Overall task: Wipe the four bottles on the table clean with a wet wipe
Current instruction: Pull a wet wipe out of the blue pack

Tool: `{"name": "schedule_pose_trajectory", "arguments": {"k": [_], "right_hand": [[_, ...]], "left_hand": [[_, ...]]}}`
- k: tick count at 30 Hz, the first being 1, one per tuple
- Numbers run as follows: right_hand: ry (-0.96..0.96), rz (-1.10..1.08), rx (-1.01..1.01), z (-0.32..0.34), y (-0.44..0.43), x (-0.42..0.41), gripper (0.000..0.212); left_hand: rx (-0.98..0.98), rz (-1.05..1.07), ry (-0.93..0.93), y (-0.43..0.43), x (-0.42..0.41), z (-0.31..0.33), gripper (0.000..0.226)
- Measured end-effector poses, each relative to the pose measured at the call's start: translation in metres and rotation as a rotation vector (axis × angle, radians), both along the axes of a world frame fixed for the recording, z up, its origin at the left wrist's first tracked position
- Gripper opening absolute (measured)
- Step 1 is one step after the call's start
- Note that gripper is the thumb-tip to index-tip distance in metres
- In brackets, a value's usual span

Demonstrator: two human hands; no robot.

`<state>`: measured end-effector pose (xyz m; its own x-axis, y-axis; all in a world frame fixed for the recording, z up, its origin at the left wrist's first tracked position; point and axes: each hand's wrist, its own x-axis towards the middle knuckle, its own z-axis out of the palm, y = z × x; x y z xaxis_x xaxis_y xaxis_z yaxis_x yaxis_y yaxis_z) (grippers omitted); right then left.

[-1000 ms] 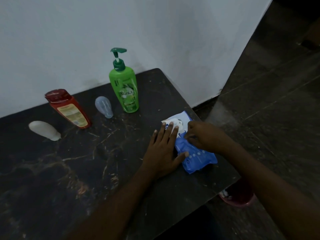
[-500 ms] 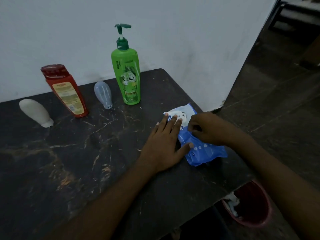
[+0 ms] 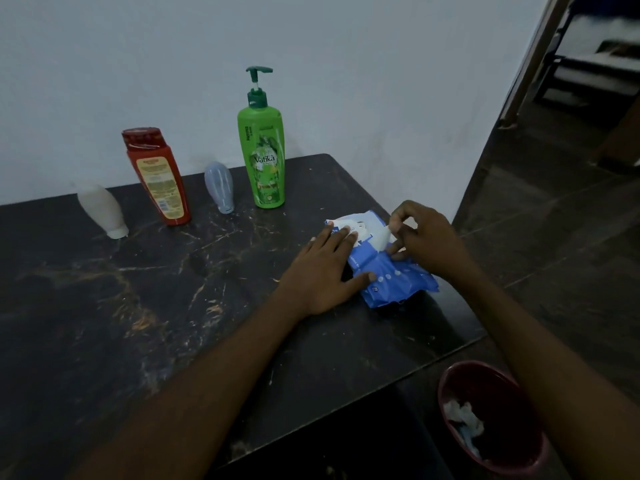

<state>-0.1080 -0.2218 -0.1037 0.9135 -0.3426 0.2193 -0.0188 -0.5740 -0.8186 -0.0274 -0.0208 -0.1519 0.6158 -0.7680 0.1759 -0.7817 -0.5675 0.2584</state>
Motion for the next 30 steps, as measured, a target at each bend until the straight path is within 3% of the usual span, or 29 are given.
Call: {"name": "schedule_pose_trajectory", "arguments": {"k": [2,3,6,9,12,18,22,25,30], "right_hand": [[0.050,0.056,0.032,0.005,-0.003,0.000,0.004],[0.095,0.090,0.007,0.007,-0.005,0.001,0.012],[0.218,0.143,-0.224,0.015,-0.009,0.007,0.021],[0.081,0.092,-0.310,0.025,-0.008,0.008,0.005],[-0.069,0.030,-0.184,0.037,-0.010,0.006,0.008],[-0.133,0.077,0.012,0.055,-0.001,0.001,0.012],[-0.171,0.081,0.150,0.059,0.013,-0.005,0.005],[-0.203,0.108,0.251,0.059,0.026,-0.011,0.011],[-0.218,0.221,0.396,0.050,0.064,-0.015,0.024]], "left_hand": [[0.001,0.000,0.000,0.000,0.000,0.000,0.092],[0.002,-0.001,-0.003,0.000,0.000,0.000,0.092],[0.001,0.001,-0.005,0.000,-0.001,0.001,0.092],[0.007,-0.001,0.010,0.000,-0.001,0.002,0.092],[0.009,-0.004,0.016,0.001,-0.002,0.004,0.093],[-0.029,0.009,0.053,0.003,-0.005,0.008,0.097],[-0.208,0.034,0.169,0.011,-0.014,0.015,0.100],[-0.413,0.076,0.299,0.027,-0.022,0.020,0.100],[-0.748,0.163,0.496,0.068,-0.037,0.037,0.079]]}}
